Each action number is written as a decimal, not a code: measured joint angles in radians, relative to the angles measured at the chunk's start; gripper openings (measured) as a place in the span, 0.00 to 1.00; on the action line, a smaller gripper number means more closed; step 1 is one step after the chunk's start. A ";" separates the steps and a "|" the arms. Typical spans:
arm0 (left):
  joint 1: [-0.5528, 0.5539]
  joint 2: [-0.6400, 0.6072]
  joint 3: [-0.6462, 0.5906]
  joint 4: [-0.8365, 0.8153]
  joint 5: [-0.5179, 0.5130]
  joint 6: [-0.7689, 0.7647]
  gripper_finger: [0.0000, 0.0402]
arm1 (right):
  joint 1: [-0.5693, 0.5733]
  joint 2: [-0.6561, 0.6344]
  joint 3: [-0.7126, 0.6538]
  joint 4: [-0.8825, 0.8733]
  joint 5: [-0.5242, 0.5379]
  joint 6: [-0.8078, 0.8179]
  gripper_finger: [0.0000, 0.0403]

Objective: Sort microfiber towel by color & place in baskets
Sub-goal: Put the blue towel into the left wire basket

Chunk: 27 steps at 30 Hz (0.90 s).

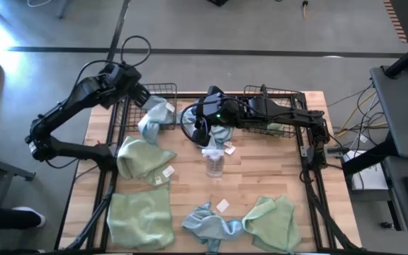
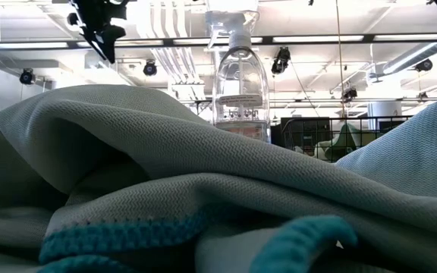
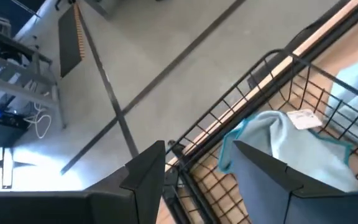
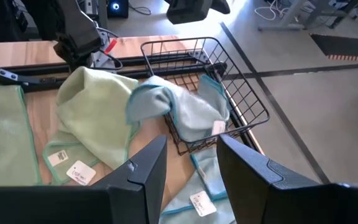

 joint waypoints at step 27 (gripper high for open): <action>-0.098 0.098 -0.064 0.183 0.658 -0.015 0.42 | -0.002 -0.010 0.000 -0.310 0.004 0.061 0.34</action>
